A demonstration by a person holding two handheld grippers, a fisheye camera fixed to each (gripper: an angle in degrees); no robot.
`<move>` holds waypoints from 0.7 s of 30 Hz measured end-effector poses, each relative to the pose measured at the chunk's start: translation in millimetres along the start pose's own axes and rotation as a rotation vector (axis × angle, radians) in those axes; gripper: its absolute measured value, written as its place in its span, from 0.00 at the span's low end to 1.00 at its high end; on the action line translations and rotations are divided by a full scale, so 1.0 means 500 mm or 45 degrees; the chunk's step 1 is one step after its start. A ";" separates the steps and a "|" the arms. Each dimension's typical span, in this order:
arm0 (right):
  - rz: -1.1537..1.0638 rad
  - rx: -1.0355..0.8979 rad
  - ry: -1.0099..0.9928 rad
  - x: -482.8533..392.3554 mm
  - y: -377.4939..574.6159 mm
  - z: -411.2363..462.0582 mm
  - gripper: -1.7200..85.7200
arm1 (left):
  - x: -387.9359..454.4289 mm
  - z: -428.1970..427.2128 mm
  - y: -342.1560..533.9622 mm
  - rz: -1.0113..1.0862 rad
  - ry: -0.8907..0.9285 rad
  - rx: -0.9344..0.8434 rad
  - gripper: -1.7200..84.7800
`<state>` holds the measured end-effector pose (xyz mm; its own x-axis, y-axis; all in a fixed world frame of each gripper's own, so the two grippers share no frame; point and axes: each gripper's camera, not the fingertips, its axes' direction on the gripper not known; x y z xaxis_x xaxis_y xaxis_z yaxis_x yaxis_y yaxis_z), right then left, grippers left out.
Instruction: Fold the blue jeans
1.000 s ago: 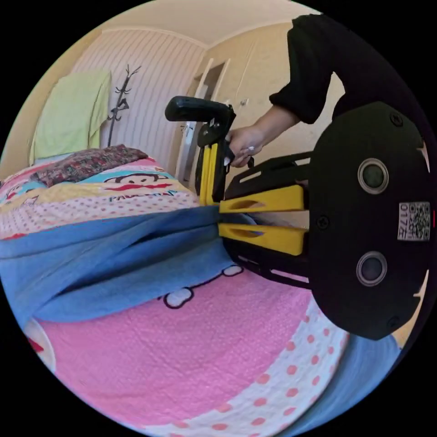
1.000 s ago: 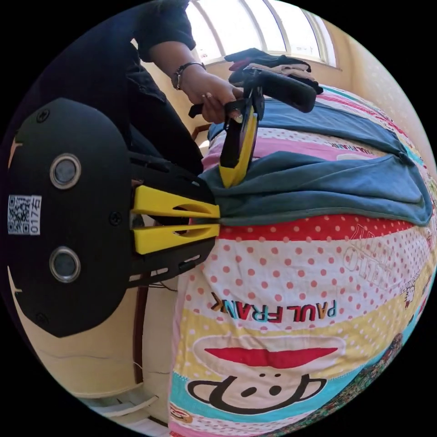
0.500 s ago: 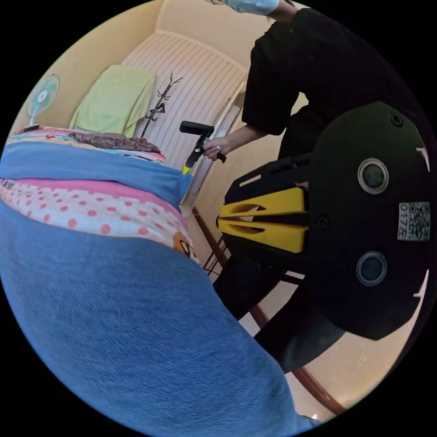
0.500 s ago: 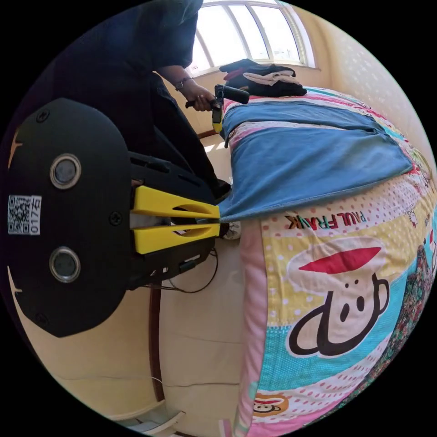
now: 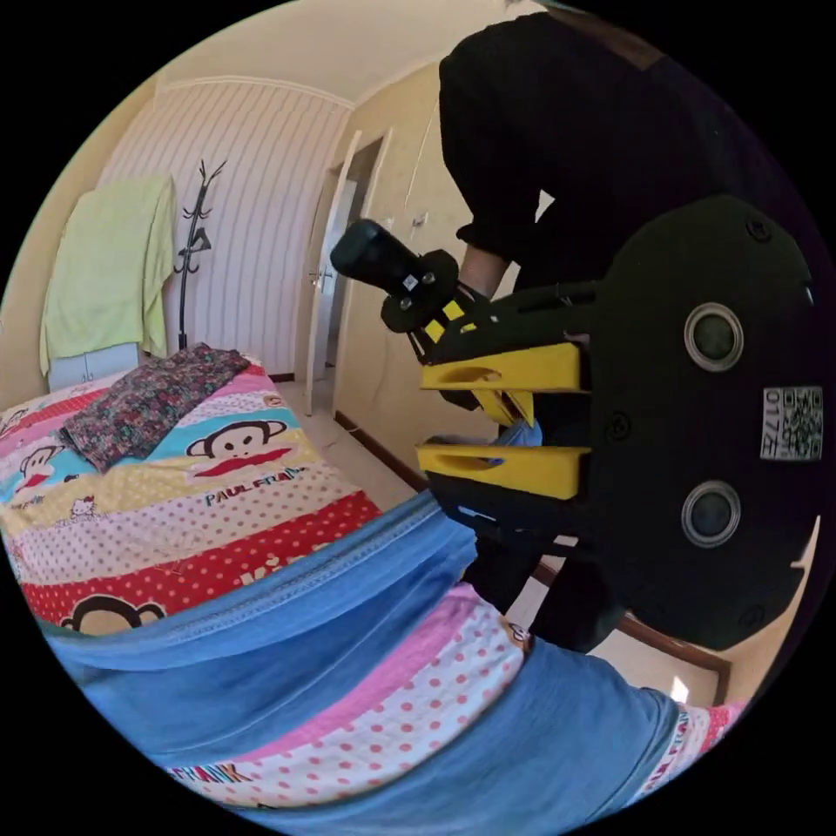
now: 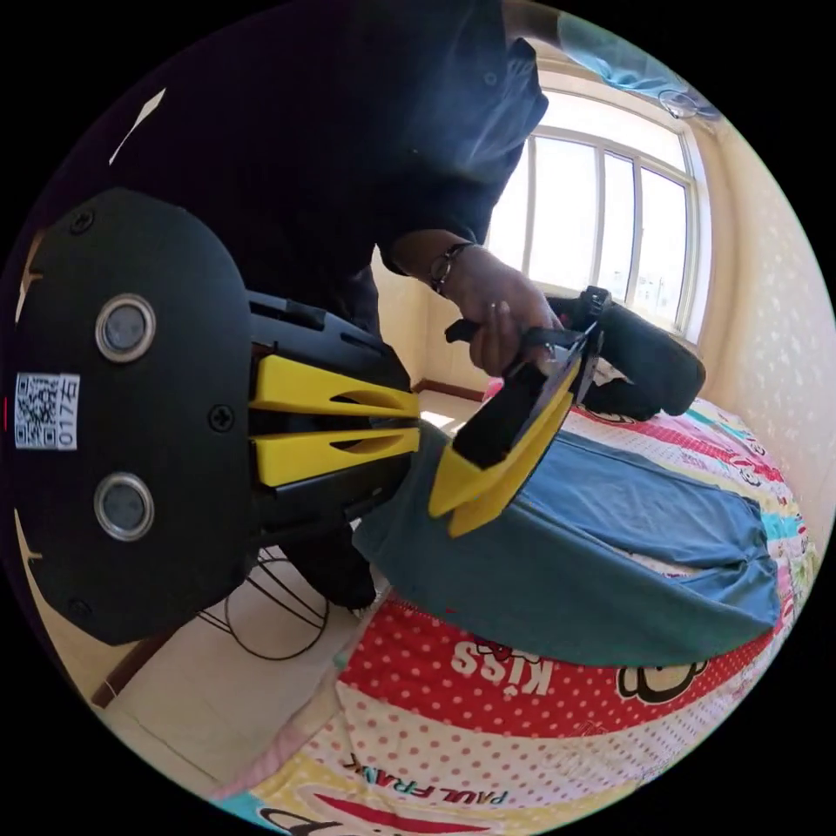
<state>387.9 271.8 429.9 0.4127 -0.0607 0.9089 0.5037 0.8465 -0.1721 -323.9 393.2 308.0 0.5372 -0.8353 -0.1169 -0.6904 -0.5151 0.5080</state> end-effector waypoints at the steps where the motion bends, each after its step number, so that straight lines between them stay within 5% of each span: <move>1: -0.027 -0.051 0.003 -0.001 -0.010 -0.001 0.05 | -0.011 -0.003 0.020 -0.030 0.019 0.037 0.04; 8: 0.048 -0.158 -0.158 0.038 -0.058 -0.057 0.05 | -0.030 -0.147 0.196 -0.202 0.237 0.613 0.18; 13: 0.041 -0.185 -0.225 -0.016 -0.098 -0.002 0.05 | -0.036 -0.116 0.158 -0.253 0.225 0.457 0.21; 16: 0.025 -0.238 -0.313 -0.046 -0.120 0.051 0.06 | -0.033 -0.068 0.132 -0.205 0.348 0.296 0.15; 21: 0.027 -0.533 -0.243 0.028 -0.171 0.057 0.08 | 0.000 -0.110 0.187 -0.229 0.318 0.481 0.02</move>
<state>329.2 213.6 468.2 0.2990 0.0859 0.9504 0.7759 0.5579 -0.2946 -361.6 355.8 402.5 0.7318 -0.6791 0.0575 -0.6790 -0.7192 0.1475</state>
